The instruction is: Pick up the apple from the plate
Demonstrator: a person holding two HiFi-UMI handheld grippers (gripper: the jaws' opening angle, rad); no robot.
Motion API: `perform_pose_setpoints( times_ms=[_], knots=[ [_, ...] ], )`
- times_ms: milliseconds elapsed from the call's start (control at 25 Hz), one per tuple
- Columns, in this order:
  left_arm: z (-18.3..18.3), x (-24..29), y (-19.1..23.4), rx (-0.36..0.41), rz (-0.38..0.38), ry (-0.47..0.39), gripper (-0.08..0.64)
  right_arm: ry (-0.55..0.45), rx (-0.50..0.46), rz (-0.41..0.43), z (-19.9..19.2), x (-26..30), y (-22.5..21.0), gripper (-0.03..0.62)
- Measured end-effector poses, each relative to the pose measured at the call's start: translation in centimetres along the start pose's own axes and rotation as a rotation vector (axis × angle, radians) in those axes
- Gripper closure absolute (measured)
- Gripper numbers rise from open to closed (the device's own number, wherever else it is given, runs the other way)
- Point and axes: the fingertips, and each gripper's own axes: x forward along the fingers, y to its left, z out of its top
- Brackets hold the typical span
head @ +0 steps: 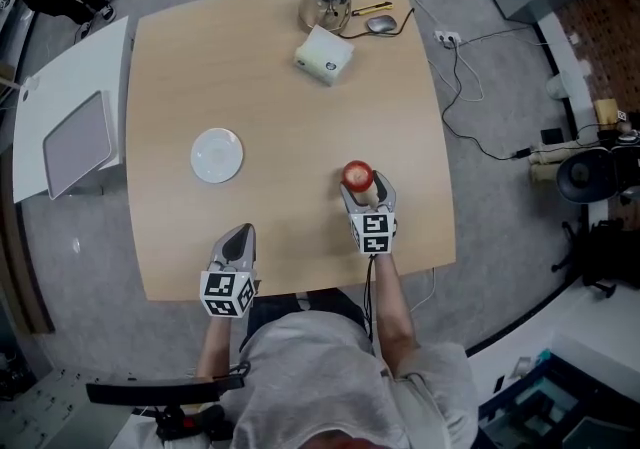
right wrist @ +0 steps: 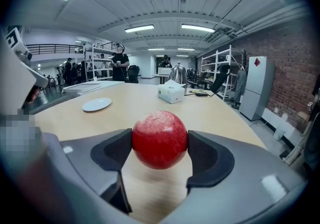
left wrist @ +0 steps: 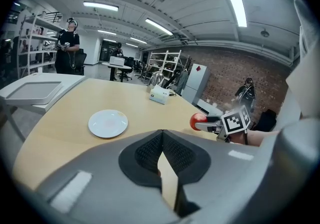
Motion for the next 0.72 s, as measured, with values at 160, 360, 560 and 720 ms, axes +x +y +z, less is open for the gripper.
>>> perform_pose_setpoints(
  times_ms=[160, 360, 560, 720],
  knots=[
    [0.1, 0.6, -0.7, 0.013, -0.020, 0.007, 0.540, 0.006, 0.019, -0.019, -0.9, -0.3, -0.8, 0.236],
    [0.0, 1.2, -1.3, 0.021, -0.040, 0.022, 0.540, 0.023, 0.043, -0.052, -2.1, -0.5, -2.0, 0.236],
    [0.1, 1.5, -1.5, 0.035, -0.054, 0.027, 0.540, 0.028, 0.071, -0.072, -3.2, -0.6, -2.9, 0.236],
    [0.4, 1.5, -1.8, 0.042, -0.057, 0.026, 0.540, 0.046, 0.092, -0.081, -4.0, -0.8, -3.4, 0.236]
  ],
)
